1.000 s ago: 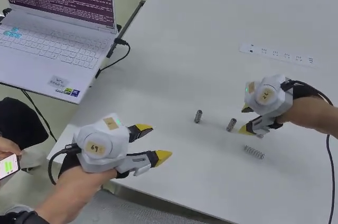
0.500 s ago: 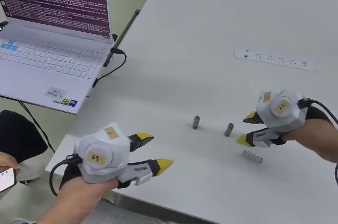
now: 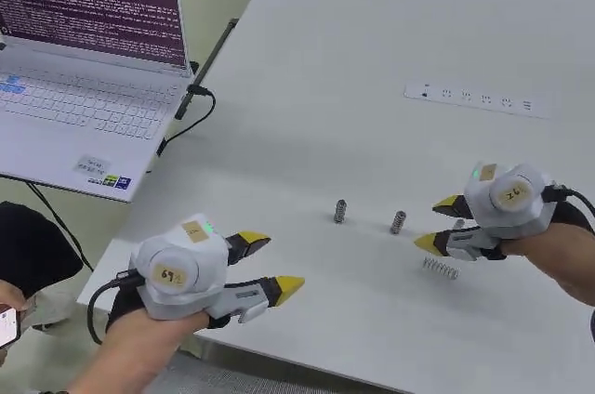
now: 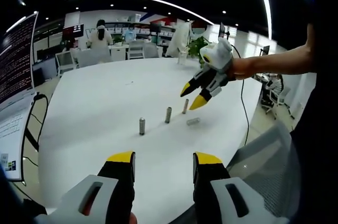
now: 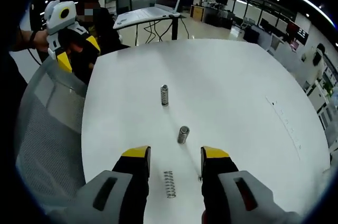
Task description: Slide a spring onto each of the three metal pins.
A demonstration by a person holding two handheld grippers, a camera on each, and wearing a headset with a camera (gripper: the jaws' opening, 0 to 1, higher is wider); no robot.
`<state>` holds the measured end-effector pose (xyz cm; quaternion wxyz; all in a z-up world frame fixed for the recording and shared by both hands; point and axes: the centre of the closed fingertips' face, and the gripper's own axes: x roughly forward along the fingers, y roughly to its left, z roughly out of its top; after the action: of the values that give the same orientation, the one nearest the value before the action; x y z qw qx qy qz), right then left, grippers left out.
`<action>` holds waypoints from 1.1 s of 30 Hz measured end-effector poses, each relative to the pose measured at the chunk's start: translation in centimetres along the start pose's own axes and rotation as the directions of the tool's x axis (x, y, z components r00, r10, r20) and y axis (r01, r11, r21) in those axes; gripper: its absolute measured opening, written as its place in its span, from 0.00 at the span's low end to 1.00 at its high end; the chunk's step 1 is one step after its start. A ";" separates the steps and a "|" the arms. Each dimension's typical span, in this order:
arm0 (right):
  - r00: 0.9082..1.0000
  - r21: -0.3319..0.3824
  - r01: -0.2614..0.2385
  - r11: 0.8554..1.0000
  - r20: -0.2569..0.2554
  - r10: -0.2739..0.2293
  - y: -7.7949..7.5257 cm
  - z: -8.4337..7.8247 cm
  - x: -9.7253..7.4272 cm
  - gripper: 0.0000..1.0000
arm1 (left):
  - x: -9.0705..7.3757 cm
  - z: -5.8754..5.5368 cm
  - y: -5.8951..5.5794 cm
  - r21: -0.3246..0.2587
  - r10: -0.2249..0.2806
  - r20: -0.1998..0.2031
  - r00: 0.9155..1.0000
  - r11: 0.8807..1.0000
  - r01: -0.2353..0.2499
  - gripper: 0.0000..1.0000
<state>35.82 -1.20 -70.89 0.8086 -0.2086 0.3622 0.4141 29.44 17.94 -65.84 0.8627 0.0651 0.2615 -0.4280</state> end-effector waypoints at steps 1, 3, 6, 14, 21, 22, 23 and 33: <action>1.000 0.018 0.003 1.000 0.013 -0.003 0.1 0.0 -0.1 0.37 | 0.0 0.0 0.0 0.001 0.000 -0.001 1.000 1.000 0.000 0.38; 0.999 0.035 0.012 0.999 0.029 -0.013 0.3 -0.2 -0.4 0.37 | 0.0 0.1 -0.1 0.002 -0.003 -0.001 1.000 1.000 0.003 0.38; 0.998 0.058 0.018 0.998 0.053 -0.021 0.7 -0.3 -0.9 0.38 | 0.0 0.1 -0.2 0.004 -0.004 0.000 1.000 1.000 0.004 0.38; 0.996 0.126 0.027 0.992 0.082 -0.038 1.9 -1.6 -2.2 0.43 | 0.2 0.2 -0.5 0.008 -0.010 0.001 1.000 1.000 0.010 0.39; 0.992 0.180 0.040 0.983 0.109 -0.061 2.5 -2.6 -3.6 0.44 | 0.4 0.2 -0.9 0.012 -0.020 -0.001 1.000 1.000 0.020 0.39; 0.992 0.183 0.043 0.982 0.111 -0.064 2.5 -2.7 -3.8 0.44 | 0.4 0.3 -0.9 0.013 -0.021 -0.001 1.000 1.000 0.021 0.39; 0.991 0.187 0.047 0.981 0.113 -0.069 2.5 -2.9 -3.9 0.44 | 0.4 0.3 -1.0 0.013 -0.021 -0.002 1.000 1.000 0.021 0.39; 0.983 0.256 0.071 0.964 0.145 -0.111 3.0 -3.9 -5.9 0.48 | 0.6 0.7 -1.1 0.020 -0.024 0.002 1.000 1.000 0.024 0.39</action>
<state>29.41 -5.08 -69.09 0.8728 -0.0881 0.3362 0.3427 29.20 16.60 -65.41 0.8572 0.0702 0.2568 -0.4409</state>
